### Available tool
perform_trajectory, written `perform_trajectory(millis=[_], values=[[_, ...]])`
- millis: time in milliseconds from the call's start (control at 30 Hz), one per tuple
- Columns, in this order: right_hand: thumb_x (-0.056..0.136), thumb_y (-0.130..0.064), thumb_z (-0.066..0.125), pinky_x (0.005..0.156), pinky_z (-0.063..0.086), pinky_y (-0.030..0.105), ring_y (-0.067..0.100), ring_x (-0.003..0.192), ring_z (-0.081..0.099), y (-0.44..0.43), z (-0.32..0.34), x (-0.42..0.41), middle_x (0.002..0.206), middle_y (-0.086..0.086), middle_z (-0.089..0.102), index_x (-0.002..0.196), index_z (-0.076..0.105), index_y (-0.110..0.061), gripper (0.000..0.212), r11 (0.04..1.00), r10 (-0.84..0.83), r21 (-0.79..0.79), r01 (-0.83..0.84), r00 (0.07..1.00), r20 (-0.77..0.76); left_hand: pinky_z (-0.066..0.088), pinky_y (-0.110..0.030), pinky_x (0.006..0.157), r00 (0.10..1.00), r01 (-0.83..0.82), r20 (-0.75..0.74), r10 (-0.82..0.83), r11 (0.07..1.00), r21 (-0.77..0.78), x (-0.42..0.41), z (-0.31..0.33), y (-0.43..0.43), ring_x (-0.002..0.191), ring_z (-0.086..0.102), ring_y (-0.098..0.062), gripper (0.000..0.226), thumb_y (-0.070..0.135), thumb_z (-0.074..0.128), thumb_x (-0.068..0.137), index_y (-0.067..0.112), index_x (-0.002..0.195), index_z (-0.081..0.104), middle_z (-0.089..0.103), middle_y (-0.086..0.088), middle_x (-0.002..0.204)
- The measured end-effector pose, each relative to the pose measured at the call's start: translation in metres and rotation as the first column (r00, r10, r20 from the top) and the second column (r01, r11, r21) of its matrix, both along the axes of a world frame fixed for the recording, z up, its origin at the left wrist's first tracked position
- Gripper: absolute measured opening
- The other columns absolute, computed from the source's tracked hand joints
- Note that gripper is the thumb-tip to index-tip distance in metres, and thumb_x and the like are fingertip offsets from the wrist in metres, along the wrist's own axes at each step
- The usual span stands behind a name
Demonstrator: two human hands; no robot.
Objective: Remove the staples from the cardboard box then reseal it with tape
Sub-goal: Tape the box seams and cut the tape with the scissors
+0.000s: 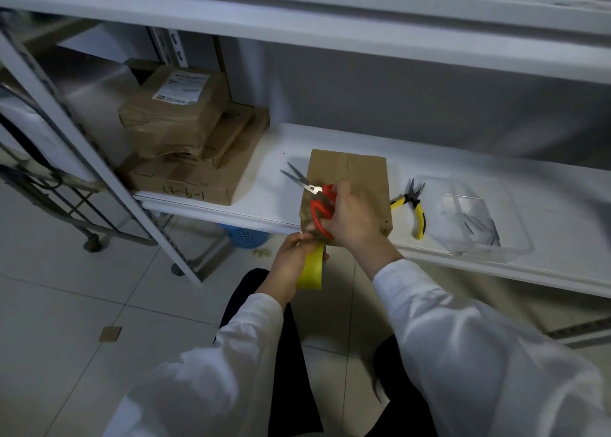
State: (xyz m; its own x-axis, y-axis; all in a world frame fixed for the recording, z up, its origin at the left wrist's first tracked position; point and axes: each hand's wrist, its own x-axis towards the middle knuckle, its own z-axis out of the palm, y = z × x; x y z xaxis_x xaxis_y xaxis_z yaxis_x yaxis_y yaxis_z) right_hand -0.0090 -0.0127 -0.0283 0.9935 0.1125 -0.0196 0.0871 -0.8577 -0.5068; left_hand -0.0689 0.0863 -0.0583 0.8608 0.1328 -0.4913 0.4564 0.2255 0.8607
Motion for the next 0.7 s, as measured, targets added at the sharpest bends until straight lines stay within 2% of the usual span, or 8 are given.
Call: perform_trajectory(millis=[100, 200, 267, 367, 433, 533, 633, 700], values=[[0.077, -0.036, 0.074, 0.089, 0.048, 0.035, 0.026, 0.11, 0.053, 0.004, -0.007, 0.004, 0.119, 0.01, 0.058, 0.12, 0.043, -0.012, 0.059, 0.997, 0.025, -0.074, -0.02, 0.997, 0.07, 0.045, -0.01, 0.043, 1.0, 0.014, 0.013, -0.015, 0.999, 0.034, 0.0, -0.007, 0.002, 0.049, 0.062, -0.005, 0.008, 0.001, 0.056, 0.089, 0.006, 0.095, 0.054, 0.056, -0.003, 0.072], [0.074, -0.039, 0.076, 0.088, 0.045, 0.034, 0.027, 0.11, 0.052, 0.002, -0.008, 0.008, 0.118, 0.011, 0.057, 0.12, 0.043, -0.011, 0.063, 0.993, 0.051, -0.11, -0.044, 0.997, 0.061, 0.046, -0.021, 0.062, 1.0, 0.012, -0.023, -0.01, 0.998, 0.058, 0.01, -0.018, 0.004, 0.077, 0.057, -0.019, 0.009, 0.007, 0.06, 0.088, 0.013, 0.082, 0.058, 0.057, 0.0, 0.077], [0.074, -0.041, 0.076, 0.087, 0.044, 0.034, 0.027, 0.111, 0.051, 0.002, -0.008, 0.008, 0.118, 0.011, 0.057, 0.119, 0.043, -0.011, 0.064, 0.991, 0.06, -0.122, -0.052, 0.996, 0.064, 0.046, -0.027, 0.071, 0.997, 0.017, -0.078, -0.013, 0.999, 0.051, 0.013, -0.024, 0.004, 0.077, 0.057, -0.021, 0.003, 0.008, 0.06, 0.088, 0.009, 0.091, 0.06, 0.058, -0.002, 0.078], [0.074, -0.044, 0.076, 0.087, 0.044, 0.032, 0.027, 0.11, 0.052, 0.001, -0.01, 0.007, 0.117, 0.01, 0.058, 0.12, 0.042, -0.011, 0.065, 0.99, 0.065, -0.128, -0.056, 0.996, 0.068, 0.049, -0.04, 0.09, 0.984, -0.004, -0.178, 0.011, 0.999, 0.04, 0.01, -0.033, 0.001, 0.085, 0.06, -0.028, 0.033, 0.014, 0.064, 0.086, -0.007, 0.111, 0.059, 0.063, -0.014, 0.092], [0.073, -0.046, 0.076, 0.086, 0.045, 0.032, 0.026, 0.109, 0.052, 0.001, -0.009, 0.007, 0.117, 0.01, 0.058, 0.12, 0.042, -0.012, 0.067, 0.99, 0.069, -0.127, -0.061, 0.996, 0.06, 0.045, -0.042, 0.099, 0.983, 0.006, -0.182, 0.011, 0.995, 0.096, 0.01, -0.039, 0.0, 0.097, 0.058, -0.028, 0.037, 0.02, 0.064, 0.087, -0.005, 0.113, 0.059, 0.062, -0.017, 0.107], [0.069, -0.047, 0.077, 0.088, 0.046, 0.033, 0.026, 0.11, 0.053, 0.001, -0.006, 0.009, 0.117, 0.01, 0.058, 0.122, 0.041, -0.012, 0.073, 0.995, 0.059, -0.085, -0.057, 0.998, 0.014, 0.043, -0.033, 0.095, 0.994, 0.012, -0.105, 0.012, 0.973, 0.232, 0.008, -0.041, 0.0, 0.103, 0.053, -0.024, 0.031, 0.027, 0.061, 0.089, 0.011, 0.116, 0.058, 0.054, -0.007, 0.108], [0.071, -0.042, 0.078, 0.091, 0.048, 0.035, 0.027, 0.111, 0.054, 0.001, -0.003, 0.01, 0.118, 0.009, 0.058, 0.125, 0.042, -0.012, 0.071, 0.997, 0.053, -0.055, -0.054, 0.998, -0.02, 0.039, -0.027, 0.085, 0.999, -0.041, 0.021, 0.037, 0.969, 0.242, 0.002, -0.044, 0.0, 0.1, 0.053, -0.023, 0.012, 0.024, 0.059, 0.09, 0.018, 0.1, 0.059, 0.055, -0.006, 0.104], [0.074, -0.038, 0.077, 0.085, 0.049, 0.031, 0.025, 0.107, 0.057, 0.0, 0.002, 0.01, 0.115, 0.009, 0.06, 0.125, 0.044, -0.012, 0.066, 0.998, 0.061, 0.005, -0.061, 0.996, -0.057, 0.04, -0.028, 0.083, 0.998, -0.057, 0.021, 0.054, 0.972, 0.227, 0.0, -0.044, -0.001, 0.093, 0.054, -0.023, 0.008, 0.023, 0.057, 0.092, 0.016, 0.093, 0.06, 0.057, -0.006, 0.094]])
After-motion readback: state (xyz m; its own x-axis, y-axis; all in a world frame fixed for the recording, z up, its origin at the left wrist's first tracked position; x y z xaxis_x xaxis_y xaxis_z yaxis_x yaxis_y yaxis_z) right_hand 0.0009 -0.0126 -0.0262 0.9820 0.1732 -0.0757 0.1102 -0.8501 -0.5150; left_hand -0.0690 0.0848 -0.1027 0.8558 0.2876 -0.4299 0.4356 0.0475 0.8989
